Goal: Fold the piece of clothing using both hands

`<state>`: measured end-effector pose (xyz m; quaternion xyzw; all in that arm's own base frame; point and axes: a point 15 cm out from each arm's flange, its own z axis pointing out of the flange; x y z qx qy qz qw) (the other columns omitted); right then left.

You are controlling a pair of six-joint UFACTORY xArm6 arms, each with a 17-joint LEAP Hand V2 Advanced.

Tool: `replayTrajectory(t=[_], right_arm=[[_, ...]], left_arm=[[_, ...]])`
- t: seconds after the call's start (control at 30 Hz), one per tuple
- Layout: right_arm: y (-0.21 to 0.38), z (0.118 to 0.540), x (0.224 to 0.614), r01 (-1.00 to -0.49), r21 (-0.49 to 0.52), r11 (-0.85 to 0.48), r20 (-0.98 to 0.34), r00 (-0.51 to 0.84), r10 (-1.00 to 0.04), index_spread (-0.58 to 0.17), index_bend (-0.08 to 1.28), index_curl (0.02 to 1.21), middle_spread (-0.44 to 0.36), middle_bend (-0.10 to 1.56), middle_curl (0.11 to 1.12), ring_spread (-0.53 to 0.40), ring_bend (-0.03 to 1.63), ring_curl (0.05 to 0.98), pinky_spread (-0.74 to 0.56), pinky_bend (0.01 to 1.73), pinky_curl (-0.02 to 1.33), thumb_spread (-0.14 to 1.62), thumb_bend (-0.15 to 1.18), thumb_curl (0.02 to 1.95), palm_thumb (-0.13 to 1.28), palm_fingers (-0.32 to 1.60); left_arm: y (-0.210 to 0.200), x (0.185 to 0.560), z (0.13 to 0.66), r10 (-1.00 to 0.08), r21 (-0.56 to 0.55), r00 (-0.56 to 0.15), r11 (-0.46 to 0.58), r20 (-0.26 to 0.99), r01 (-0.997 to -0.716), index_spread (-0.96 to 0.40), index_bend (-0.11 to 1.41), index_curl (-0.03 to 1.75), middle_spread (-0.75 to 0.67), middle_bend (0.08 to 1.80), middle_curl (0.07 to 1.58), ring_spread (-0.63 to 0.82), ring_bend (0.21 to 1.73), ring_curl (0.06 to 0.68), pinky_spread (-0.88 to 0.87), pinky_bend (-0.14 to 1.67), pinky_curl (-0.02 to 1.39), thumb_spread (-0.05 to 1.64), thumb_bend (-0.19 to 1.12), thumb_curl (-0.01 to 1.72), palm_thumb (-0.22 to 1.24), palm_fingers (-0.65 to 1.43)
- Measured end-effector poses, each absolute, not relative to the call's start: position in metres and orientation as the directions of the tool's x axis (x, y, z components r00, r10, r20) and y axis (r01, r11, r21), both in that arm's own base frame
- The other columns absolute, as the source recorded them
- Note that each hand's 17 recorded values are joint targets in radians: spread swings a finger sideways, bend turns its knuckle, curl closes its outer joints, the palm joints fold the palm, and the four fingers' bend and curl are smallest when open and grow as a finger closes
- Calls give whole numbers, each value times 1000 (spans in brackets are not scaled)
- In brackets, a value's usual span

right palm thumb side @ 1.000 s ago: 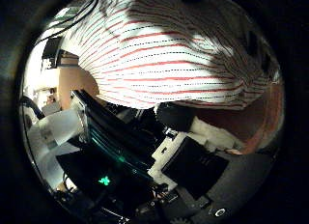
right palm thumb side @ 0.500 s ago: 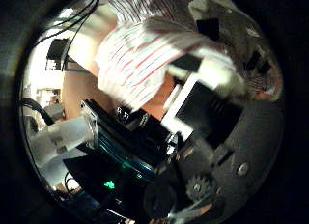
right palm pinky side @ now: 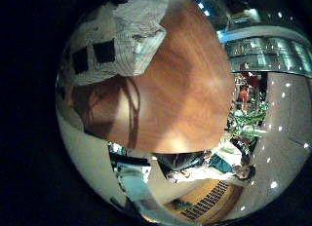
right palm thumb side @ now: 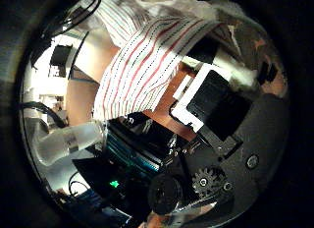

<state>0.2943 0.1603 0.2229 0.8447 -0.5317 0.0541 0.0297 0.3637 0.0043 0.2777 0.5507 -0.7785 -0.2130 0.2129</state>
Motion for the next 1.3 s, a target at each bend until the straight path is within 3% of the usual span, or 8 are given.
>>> replayTrajectory(t=[0.27,0.53,0.7,0.9,1.2,1.3], right_arm=[[163,285,295,-939,-19,-345,-50,345,-937,-328,990,985,-130,1275,864,-190,1404,685,-171,1338,705,1118,-8,610,1006,1147],[157,333,346,-967,-73,-244,-81,250,-965,-305,1012,963,-119,1310,825,-188,1408,687,-170,1308,754,1111,-10,636,1024,1142],[156,317,388,-982,10,-188,-88,187,-978,-296,1021,950,-114,1324,804,-186,1411,687,-171,1291,783,1106,-11,649,1031,1141],[157,278,442,-980,146,-132,-76,122,-990,-288,1031,938,-111,1339,784,-186,1412,687,-173,1273,815,1108,-13,661,1029,1138],[165,205,489,-932,349,-93,-35,86,-996,-288,1021,933,-117,1349,769,-194,1422,694,-171,1271,871,1139,-18,653,974,1101],[169,192,499,-940,327,-94,-34,87,-996,-290,1016,934,-120,1348,765,-197,1421,696,-173,1266,887,1154,-25,636,932,1096]], left_arm=[[10,348,292,-937,562,-323,339,132,-754,-767,272,1256,-566,853,944,-451,1235,515,-653,1005,736,1452,-5,280,458,1096],[25,354,281,-947,566,-292,313,131,-762,-765,275,1257,-565,843,945,-451,1229,514,-645,1002,738,1452,-5,279,458,1095],[45,368,259,-961,578,-243,275,135,-769,-764,278,1257,-562,840,946,-453,1224,513,-642,1001,740,1452,-5,279,458,1095],[61,383,233,-969,605,-195,246,150,-757,-763,285,1256,-560,840,948,-454,1222,512,-642,994,741,1452,-5,278,459,1090],[81,398,199,-979,646,-127,201,159,-736,-759,265,1258,-561,834,951,-457,1221,512,-640,989,745,1452,-5,278,459,1079],[85,404,190,-981,653,-111,189,159,-733,-759,262,1260,-561,832,952,-454,1221,513,-644,978,746,1451,-4,278,463,1077]])
